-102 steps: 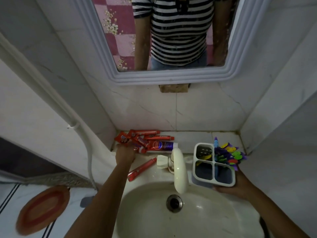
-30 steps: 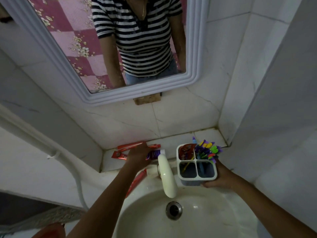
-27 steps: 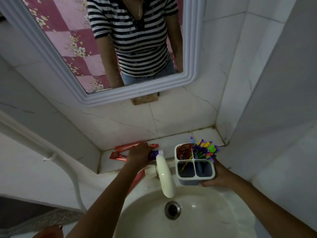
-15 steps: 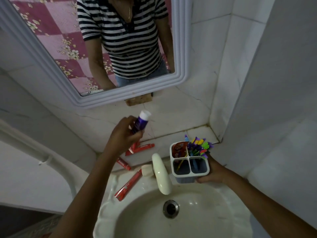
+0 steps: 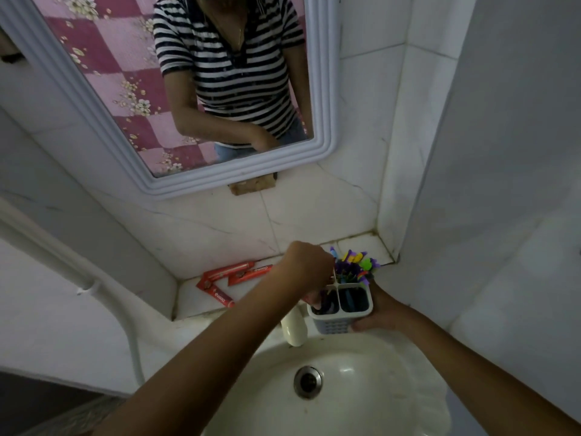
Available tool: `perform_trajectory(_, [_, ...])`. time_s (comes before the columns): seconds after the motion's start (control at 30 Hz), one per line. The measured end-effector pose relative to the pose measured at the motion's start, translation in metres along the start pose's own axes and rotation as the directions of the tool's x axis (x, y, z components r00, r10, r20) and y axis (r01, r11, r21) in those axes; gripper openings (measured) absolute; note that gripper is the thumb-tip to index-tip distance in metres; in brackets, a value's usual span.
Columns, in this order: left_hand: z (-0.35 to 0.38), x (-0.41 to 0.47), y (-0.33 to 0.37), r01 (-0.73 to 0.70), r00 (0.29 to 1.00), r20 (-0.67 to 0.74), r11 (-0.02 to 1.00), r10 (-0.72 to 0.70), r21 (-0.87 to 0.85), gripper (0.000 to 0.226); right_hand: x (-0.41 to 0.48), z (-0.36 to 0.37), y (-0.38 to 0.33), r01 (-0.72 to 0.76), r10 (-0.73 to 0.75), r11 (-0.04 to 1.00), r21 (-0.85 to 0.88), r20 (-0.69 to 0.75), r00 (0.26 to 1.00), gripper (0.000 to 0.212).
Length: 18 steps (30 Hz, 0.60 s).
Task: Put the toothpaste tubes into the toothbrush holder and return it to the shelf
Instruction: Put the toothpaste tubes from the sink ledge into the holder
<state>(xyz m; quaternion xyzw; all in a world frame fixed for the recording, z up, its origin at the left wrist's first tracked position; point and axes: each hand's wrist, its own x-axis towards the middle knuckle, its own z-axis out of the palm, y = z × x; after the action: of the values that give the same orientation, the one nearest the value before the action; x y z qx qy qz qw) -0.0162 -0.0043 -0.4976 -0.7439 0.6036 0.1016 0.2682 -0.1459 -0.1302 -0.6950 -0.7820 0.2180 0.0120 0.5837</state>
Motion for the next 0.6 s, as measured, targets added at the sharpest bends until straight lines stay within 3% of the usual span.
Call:
perform_trajectory(0.1, [0.009,0.009,0.02,0.033,0.999,-0.002,0.999,-0.033,0.029,0.023,0.001,-0.001,0.0,-0.007,0.007,1.0,-0.026,-0.007,1.0,0.128])
perform_trajectory(0.2, [0.017,0.009,0.032,0.051,0.998,-0.045,0.997,-0.053,-0.058,0.014,0.002,-0.001,0.0,-0.002,0.002,1.0,-0.028,-0.008,1.0,0.124])
perform_trajectory(0.33, [0.028,-0.003,0.033,0.069,0.99,-0.107,0.979,-0.091,-0.192,0.031,0.003,0.0,0.002,0.004,-0.004,1.0,-0.028,-0.02,1.0,0.12])
perform_trajectory(0.43, [0.042,-0.018,0.017,0.021,0.954,-0.272,0.929,-0.129,-0.368,0.033,0.003,0.004,0.0,0.013,-0.012,1.0,0.01,-0.017,1.0,0.111])
perform_trajectory(0.5, [0.06,-0.038,-0.007,-0.001,0.866,-0.402,0.804,-0.297,-0.595,0.027,0.005,0.009,-0.002,0.027,-0.027,0.999,0.021,0.004,1.0,0.107])
perform_trajectory(0.53, [0.074,-0.05,-0.022,0.004,0.781,-0.443,0.712,-0.44,-0.702,0.023,0.006,0.013,-0.003,0.02,-0.02,0.999,0.03,0.014,1.0,0.105])
perform_trajectory(0.6, [0.11,-0.069,-0.046,0.045,0.547,-0.45,0.561,-0.707,-0.827,0.017,0.004,0.01,-0.001,0.026,-0.026,1.0,0.018,0.002,1.0,0.105])
